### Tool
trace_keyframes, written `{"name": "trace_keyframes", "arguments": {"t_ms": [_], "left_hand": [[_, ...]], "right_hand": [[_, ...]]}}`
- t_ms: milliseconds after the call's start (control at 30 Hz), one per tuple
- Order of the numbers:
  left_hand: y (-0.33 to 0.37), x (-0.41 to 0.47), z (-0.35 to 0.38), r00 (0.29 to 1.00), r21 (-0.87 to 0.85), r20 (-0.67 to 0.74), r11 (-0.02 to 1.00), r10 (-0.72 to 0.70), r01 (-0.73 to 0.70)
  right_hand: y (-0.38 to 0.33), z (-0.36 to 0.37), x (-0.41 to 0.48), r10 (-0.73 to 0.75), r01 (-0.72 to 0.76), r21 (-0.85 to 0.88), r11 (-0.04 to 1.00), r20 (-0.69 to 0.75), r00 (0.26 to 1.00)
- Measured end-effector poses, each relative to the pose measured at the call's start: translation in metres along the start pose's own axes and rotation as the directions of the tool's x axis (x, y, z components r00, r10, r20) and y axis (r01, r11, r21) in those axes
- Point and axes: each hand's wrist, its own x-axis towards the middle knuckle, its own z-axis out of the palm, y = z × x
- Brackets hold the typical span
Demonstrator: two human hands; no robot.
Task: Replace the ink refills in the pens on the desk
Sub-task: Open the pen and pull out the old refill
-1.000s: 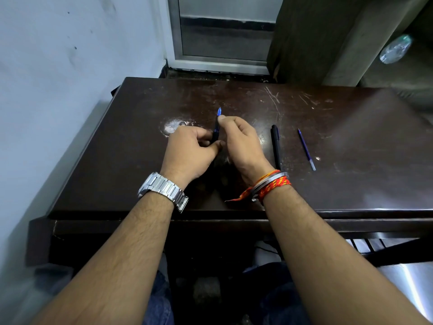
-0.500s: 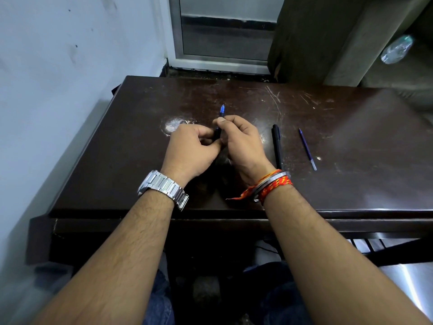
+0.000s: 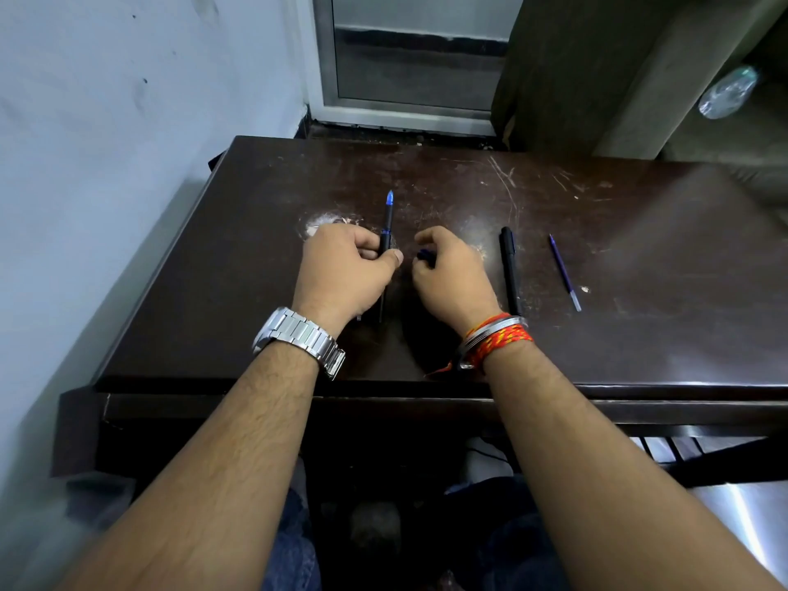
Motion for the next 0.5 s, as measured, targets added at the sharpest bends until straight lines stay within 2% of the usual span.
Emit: {"name": "trace_keyframes", "arguments": {"t_ms": [100, 200, 333, 400, 500], "left_hand": [[0.001, -0.002, 0.000, 1.000, 0.034, -0.004, 0.999, 0.016, -0.016], [0.001, -0.002, 0.000, 1.000, 0.052, 0.001, 0.998, 0.020, -0.020], [-0.001, -0.001, 0.001, 1.000, 0.048, 0.015, 0.999, 0.010, -0.011], [-0.002, -0.001, 0.003, 1.000, 0.067, 0.014, 0.997, 0.021, -0.022], [-0.003, -0.001, 0.003, 0.999, 0.075, 0.030, 0.996, 0.039, -0.041]], "right_hand": [[0.001, 0.003, -0.001, -0.011, 0.008, -0.100, 0.995, -0.032, 0.999], [0.001, 0.002, 0.002, -0.007, 0.008, -0.194, 0.981, 0.002, 1.000], [0.001, 0.001, 0.002, 0.073, -0.064, -0.190, 0.980, 0.044, 0.996], [-0.002, -0.001, 0.001, 0.068, -0.069, -0.118, 0.991, -0.017, 0.998], [-0.011, -0.003, 0.001, 0.097, -0.079, 0.189, 0.979, -0.090, 0.991]]}}
